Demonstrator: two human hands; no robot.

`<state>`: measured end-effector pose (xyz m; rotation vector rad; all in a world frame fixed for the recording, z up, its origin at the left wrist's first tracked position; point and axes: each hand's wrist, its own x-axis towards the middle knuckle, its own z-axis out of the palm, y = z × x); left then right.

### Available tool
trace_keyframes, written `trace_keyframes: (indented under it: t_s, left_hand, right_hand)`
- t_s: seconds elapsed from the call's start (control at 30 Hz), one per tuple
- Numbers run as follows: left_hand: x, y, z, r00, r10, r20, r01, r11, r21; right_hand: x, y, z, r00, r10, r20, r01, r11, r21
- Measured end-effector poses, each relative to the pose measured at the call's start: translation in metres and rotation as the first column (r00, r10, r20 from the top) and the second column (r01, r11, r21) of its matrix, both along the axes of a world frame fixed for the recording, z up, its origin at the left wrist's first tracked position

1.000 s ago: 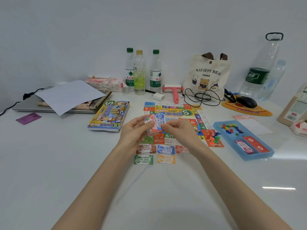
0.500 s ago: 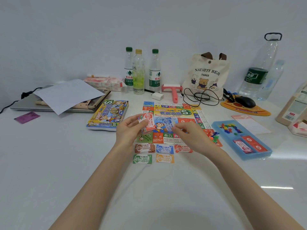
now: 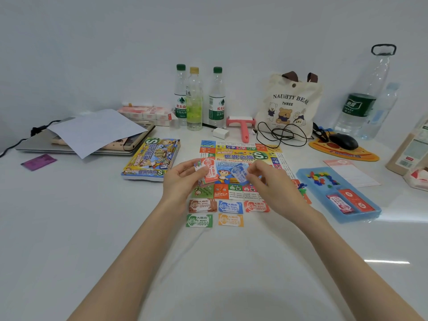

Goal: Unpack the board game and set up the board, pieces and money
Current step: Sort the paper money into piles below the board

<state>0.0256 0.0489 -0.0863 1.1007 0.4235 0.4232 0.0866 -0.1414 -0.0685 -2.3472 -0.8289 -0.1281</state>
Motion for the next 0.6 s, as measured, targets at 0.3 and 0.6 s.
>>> trace_keyframes:
  t_s: [0.3, 0.6]
  left_hand:
    - [0.000, 0.006, -0.002, 1.000, 0.001, -0.001, -0.001, 1.000, 0.002]
    - [0.003, 0.010, -0.005, 1.000, -0.004, 0.019, 0.004, 1.000, 0.009]
  right_hand:
    - [0.006, 0.004, -0.003, 0.987, 0.057, -0.152, -0.041, 0.994, 0.104]
    - [0.015, 0.008, -0.013, 0.962, 0.074, -0.263, -0.086, 0.996, -0.031]
